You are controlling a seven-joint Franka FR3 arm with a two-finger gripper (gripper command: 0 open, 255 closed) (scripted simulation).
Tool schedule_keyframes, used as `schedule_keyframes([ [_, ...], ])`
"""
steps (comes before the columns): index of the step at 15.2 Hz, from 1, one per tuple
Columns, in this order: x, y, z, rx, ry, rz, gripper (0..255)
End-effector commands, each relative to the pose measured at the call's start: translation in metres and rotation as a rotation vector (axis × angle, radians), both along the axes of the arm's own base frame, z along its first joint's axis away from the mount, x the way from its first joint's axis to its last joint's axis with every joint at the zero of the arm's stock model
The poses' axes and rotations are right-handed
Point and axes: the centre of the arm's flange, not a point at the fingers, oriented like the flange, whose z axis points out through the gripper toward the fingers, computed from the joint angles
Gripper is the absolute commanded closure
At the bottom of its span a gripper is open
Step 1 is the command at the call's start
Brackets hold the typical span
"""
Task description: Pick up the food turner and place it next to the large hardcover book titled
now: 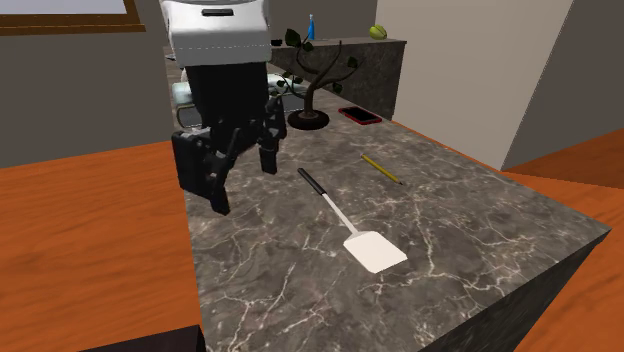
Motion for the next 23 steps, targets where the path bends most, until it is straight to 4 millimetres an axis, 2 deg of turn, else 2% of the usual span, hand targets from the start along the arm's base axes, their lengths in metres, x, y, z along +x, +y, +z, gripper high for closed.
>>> schedule_keyframes([
  [1,0.022,0.014,-0.007,0.005,0.010,-0.116,0],
  [6,0.082,0.039,-0.024,0.014,0.034,-0.383,0],
  [10,0.132,0.047,-0.039,0.020,0.054,-0.596,0],
  [11,0.140,0.047,-0.042,0.021,0.056,-0.627,0],
  [18,0.139,0.049,-0.079,0.021,0.056,-0.627,0],
  [23,0.139,0.050,-0.082,0.021,0.056,-0.627,0],
])
